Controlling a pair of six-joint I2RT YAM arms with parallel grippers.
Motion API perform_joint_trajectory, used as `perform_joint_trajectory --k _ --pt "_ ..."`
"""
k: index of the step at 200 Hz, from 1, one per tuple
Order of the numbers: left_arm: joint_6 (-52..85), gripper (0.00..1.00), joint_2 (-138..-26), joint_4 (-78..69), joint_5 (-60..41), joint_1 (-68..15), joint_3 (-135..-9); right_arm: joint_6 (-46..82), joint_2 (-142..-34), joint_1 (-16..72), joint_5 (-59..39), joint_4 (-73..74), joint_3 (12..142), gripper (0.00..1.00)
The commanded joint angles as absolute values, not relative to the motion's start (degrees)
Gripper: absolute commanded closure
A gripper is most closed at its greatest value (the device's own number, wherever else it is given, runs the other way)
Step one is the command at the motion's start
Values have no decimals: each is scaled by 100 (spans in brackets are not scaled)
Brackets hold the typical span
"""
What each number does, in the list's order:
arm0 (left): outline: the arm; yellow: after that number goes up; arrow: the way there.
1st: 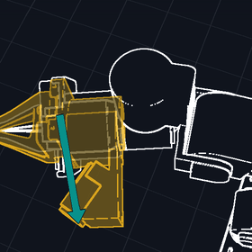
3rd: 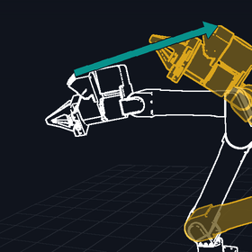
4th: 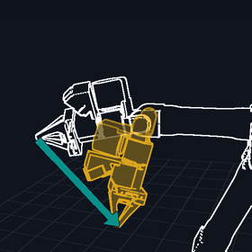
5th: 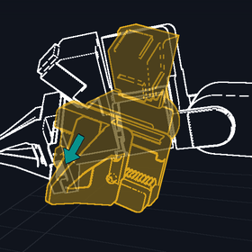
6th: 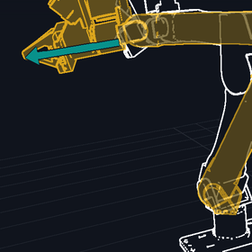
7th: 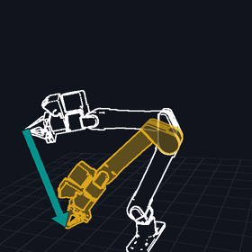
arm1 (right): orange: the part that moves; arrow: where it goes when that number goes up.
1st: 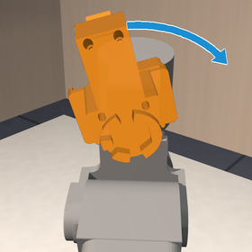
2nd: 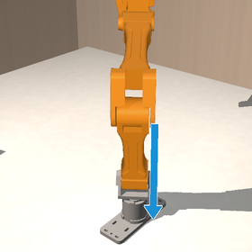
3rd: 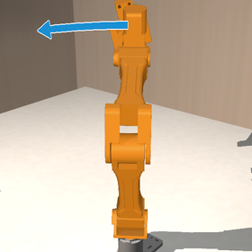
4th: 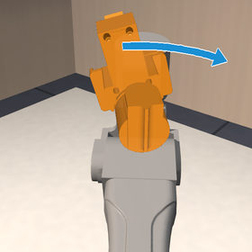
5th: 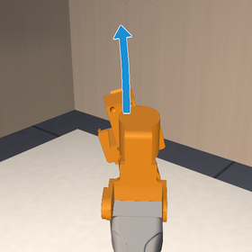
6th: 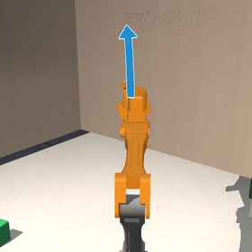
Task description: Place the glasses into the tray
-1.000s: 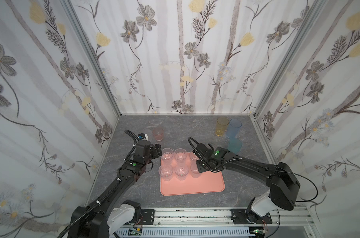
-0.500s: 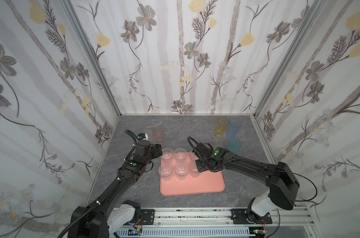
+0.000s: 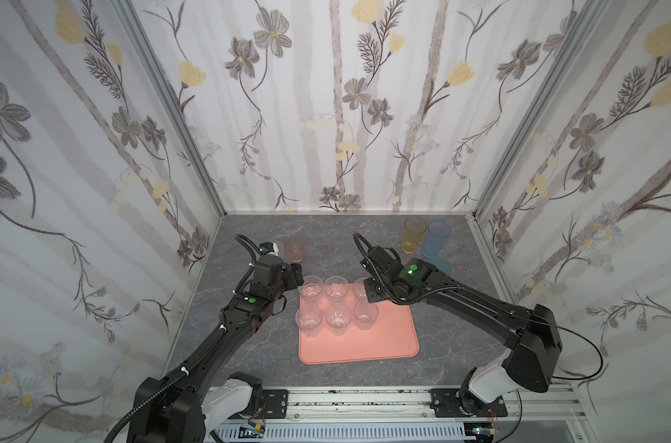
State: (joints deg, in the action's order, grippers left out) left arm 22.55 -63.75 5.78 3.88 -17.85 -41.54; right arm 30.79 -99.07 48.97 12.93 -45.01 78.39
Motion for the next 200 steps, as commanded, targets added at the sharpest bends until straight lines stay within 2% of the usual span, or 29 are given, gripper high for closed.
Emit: perform_joint_trajectory --k 1,37,81,150,200 --pt "1859 21 -6646 519 385 -1522 -4479 2938 -10151 4747 1438 -3976 8179 63" --pt "1772 21 -7189 510 -33 -684 -5019 2982 -10528 4329 1096 -3226 8481 56" --pt "1640 22 -8339 510 -236 -84 -5756 2968 -11007 4228 826 -3029 8883 47" --pt "1628 35 -9727 510 -773 197 -6575 2979 -10996 4228 688 -2884 8713 46" --pt "1530 38 -10198 519 -660 198 -6750 2999 -11030 4219 624 -2812 8594 46"
